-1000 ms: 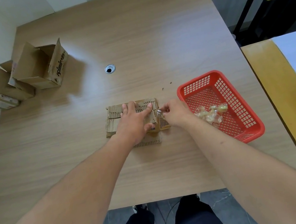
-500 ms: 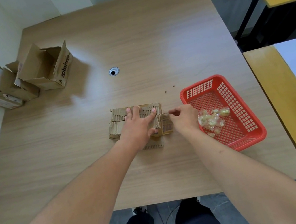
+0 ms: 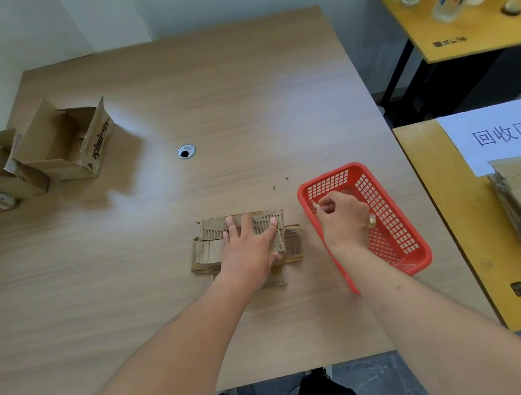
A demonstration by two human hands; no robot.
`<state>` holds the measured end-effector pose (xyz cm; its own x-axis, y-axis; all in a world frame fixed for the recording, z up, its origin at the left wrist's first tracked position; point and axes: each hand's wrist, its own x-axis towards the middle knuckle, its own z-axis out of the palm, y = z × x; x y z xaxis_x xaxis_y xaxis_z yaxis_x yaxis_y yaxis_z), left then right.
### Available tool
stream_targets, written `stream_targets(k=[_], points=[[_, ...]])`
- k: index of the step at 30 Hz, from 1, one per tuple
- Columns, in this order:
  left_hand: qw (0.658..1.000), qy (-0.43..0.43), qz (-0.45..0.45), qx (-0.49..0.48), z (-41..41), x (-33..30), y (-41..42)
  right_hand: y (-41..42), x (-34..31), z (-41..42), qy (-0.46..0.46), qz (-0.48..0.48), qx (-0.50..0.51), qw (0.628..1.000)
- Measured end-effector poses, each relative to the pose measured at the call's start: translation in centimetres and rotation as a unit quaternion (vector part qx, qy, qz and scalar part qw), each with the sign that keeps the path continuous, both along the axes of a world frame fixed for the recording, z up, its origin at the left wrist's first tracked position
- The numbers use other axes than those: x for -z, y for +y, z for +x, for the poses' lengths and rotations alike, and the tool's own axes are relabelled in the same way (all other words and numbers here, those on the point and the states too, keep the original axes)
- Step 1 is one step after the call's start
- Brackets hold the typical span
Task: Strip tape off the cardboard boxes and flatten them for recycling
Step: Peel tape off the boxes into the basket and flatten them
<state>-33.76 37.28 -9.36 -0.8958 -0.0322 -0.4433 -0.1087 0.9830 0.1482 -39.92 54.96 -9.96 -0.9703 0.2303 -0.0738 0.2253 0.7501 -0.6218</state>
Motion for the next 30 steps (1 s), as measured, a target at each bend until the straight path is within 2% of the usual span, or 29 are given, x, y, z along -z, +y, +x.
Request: stream_targets(k=[6,8,11,13,16,20,23,26,30], points=[[1.000,0.028,-0.004,0.000,0.2,0.7,1.3,1.7,1.4,1.0,-0.028,0.127,-0.045,0.990],[0.999,0.047,-0.001,0.001,0.5,0.8,1.3,1.5,1.5,1.5,-0.032,0.144,-0.062,0.987],[0.998,0.053,0.024,0.007,1.1,0.8,1.1,0.5,1.0,1.8,0.021,0.112,-0.126,0.986],[0.997,0.059,0.055,0.006,1.4,0.6,0.5,-0.2,0.5,1.9,0.065,0.135,-0.163,0.975],[0.991,0.092,0.093,0.012,1.5,-0.2,-0.9,-0.8,0.2,1.6,0.075,0.171,-0.155,0.970],[0.991,0.128,0.038,-0.017,1.7,-0.6,-2.6,-1.6,0.1,1.8,0.064,0.053,-0.206,0.975],[0.987,0.104,0.005,-0.124,2.4,-0.6,-3.4,-2.1,0.3,2.3,0.066,0.027,-0.210,0.975],[0.972,0.076,0.046,-0.216,3.6,-1.0,-4.1,-2.6,0.0,2.7,0.030,-0.009,-0.161,0.986],[0.955,0.106,0.106,-0.256,4.3,-0.6,-4.2,-3.2,-0.4,2.6,-0.044,-0.029,-0.086,0.995]])
